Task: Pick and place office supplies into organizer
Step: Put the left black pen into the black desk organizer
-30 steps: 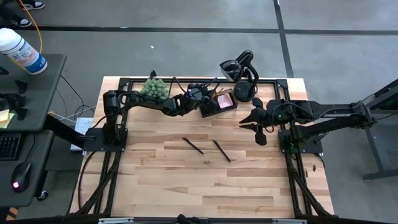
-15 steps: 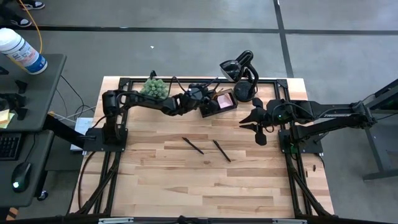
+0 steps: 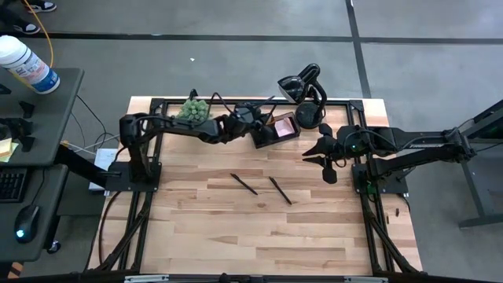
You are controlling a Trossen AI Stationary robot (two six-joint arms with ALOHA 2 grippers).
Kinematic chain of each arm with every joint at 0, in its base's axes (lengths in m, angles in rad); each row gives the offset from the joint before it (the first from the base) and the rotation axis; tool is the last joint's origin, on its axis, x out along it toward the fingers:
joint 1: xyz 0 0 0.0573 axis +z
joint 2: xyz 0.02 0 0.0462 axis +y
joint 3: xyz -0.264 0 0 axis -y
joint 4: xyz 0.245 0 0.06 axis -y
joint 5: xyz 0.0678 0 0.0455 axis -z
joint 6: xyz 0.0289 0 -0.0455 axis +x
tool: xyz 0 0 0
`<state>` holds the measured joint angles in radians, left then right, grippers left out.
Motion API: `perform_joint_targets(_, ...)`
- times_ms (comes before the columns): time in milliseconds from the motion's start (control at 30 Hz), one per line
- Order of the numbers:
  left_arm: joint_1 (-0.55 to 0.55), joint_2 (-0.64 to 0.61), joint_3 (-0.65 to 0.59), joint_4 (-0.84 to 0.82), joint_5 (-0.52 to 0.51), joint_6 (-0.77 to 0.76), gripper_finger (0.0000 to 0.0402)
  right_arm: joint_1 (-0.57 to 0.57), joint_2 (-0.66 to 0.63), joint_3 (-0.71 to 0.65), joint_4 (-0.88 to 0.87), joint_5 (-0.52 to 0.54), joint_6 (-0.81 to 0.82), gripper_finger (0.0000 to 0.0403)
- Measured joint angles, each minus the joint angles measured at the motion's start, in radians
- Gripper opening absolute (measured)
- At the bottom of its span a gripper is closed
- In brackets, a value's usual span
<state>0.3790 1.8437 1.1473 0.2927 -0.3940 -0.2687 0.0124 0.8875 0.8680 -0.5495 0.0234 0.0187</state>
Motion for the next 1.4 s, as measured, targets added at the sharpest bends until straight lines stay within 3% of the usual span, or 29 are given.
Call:
perform_joint_targets(633, 0.008, -0.018, 0.002, 0.001, 0.040, -0.012, 0.0024, 0.000, 0.000, 0.000, 0.000, 0.000, 0.000, 0.0067)
perform_joint_targets(867, 0.007, -0.062, 0.002, 0.049, 0.039, 0.061, 0.0024, 0.000, 0.000, 0.000, 0.000, 0.000, 0.000, 0.0067)
perform_joint_targets(967, -0.002, -0.109, 0.002, 0.035, 0.087, 0.116, 0.0024, 0.000, 0.000, 0.000, 0.000, 0.000, 0.001, 0.0067)
perform_joint_targets(1200, -0.118, -0.234, 0.003, -0.194, 0.153, 0.194, 0.0024, 0.000, 0.003, 0.000, 0.000, 0.000, 0.007, 0.0067)
perform_joint_targets(1400, -0.281, -0.293, 0.003, -0.397, 0.214, 0.205, 0.0024, 0.000, 0.006, 0.000, 0.017, -0.001, 0.007, 0.0067)
